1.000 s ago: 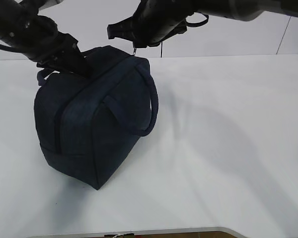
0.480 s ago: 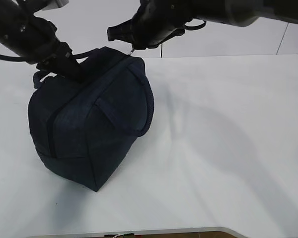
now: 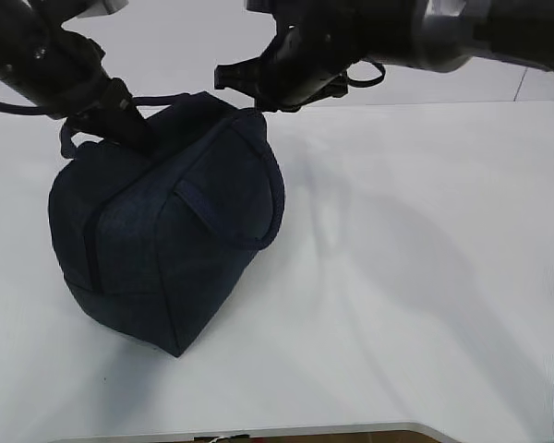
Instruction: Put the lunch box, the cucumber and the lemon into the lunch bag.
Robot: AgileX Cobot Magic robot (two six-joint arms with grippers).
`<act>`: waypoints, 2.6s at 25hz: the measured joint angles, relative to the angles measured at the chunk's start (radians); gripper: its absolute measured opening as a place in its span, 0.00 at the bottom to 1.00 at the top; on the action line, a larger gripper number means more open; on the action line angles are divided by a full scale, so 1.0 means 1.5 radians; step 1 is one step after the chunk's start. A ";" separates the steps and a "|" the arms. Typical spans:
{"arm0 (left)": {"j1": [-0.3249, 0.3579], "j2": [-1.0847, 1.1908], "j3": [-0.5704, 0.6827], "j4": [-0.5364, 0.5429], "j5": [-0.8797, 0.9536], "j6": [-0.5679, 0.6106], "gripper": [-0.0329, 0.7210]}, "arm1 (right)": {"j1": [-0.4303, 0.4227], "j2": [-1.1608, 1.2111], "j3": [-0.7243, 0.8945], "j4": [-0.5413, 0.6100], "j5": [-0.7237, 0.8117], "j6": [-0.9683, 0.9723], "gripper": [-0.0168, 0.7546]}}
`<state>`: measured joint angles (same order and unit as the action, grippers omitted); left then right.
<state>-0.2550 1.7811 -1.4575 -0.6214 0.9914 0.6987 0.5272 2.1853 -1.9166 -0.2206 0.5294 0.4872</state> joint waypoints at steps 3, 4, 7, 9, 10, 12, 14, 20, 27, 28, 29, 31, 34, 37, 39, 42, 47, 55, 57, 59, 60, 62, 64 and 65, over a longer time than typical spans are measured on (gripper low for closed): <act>0.000 0.000 0.000 0.002 0.002 0.000 0.02 | -0.004 0.013 0.000 0.023 -0.011 0.000 0.03; 0.000 0.000 0.000 0.003 0.002 0.000 0.02 | -0.005 0.016 0.000 0.032 -0.013 0.000 0.03; 0.000 0.000 0.000 0.007 0.003 0.003 0.02 | -0.006 0.024 -0.004 0.057 -0.016 0.000 0.03; 0.000 0.000 0.000 0.009 0.004 0.005 0.02 | -0.006 0.028 -0.004 0.072 -0.016 0.000 0.03; 0.000 0.000 0.000 0.010 0.005 0.005 0.02 | -0.007 0.029 -0.004 0.082 -0.016 0.000 0.03; 0.000 0.000 0.000 0.010 0.008 0.007 0.02 | -0.008 0.030 -0.004 0.098 -0.016 0.000 0.03; 0.000 0.000 0.000 0.010 0.012 0.007 0.02 | -0.009 0.030 -0.004 0.111 -0.015 -0.003 0.03; 0.000 -0.002 0.000 0.010 0.016 0.010 0.02 | -0.012 0.014 -0.004 0.115 -0.003 -0.021 0.03; 0.000 -0.003 0.000 0.010 0.015 0.015 0.02 | -0.024 0.039 -0.004 0.147 -0.012 -0.022 0.03; 0.000 -0.003 0.000 0.010 0.015 0.015 0.02 | -0.024 0.042 -0.004 0.147 -0.014 -0.023 0.03; 0.000 -0.003 0.000 0.011 0.015 0.015 0.02 | -0.024 0.043 -0.004 0.147 -0.016 -0.023 0.03; 0.000 -0.003 0.000 0.011 0.015 0.016 0.02 | -0.024 0.047 -0.004 0.147 -0.017 -0.024 0.03; 0.000 -0.003 0.000 0.012 0.015 0.017 0.02 | -0.024 0.051 -0.004 0.154 -0.016 -0.024 0.03; 0.000 -0.003 0.000 0.012 0.015 0.017 0.03 | -0.027 0.051 -0.004 0.172 -0.010 -0.031 0.03; 0.000 -0.003 0.000 0.012 0.011 0.018 0.04 | -0.028 0.051 -0.004 0.183 -0.010 -0.037 0.03; 0.000 -0.005 -0.001 0.009 -0.002 0.018 0.13 | -0.031 0.049 -0.004 0.201 -0.005 -0.051 0.03; 0.000 -0.007 -0.027 -0.008 -0.040 0.019 0.36 | -0.031 0.049 -0.004 0.218 0.004 -0.069 0.03; 0.000 0.013 -0.037 -0.067 -0.075 0.022 0.44 | -0.031 0.049 -0.004 0.248 0.005 -0.100 0.03; 0.000 0.029 -0.037 -0.084 -0.079 0.024 0.44 | -0.031 0.049 -0.004 0.249 0.005 -0.100 0.03; 0.000 0.043 -0.037 -0.091 -0.086 0.028 0.44 | -0.031 0.049 -0.004 0.251 0.005 -0.101 0.03; 0.000 0.051 -0.037 -0.094 -0.089 0.028 0.44 | -0.031 0.049 -0.004 0.251 0.005 -0.101 0.03; 0.000 0.064 -0.037 -0.097 -0.094 0.031 0.43 | -0.031 0.049 -0.004 0.252 0.005 -0.101 0.03; 0.000 0.075 -0.037 -0.097 -0.100 0.036 0.40 | -0.031 0.049 -0.004 0.252 0.005 -0.102 0.03; 0.000 0.078 -0.037 -0.097 -0.101 0.038 0.35 | -0.031 0.049 -0.004 0.252 0.005 -0.103 0.03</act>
<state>-0.2550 1.8987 -1.5128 -0.7669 0.8395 0.7553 0.4801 2.2590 -1.9224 0.1577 0.5370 0.3328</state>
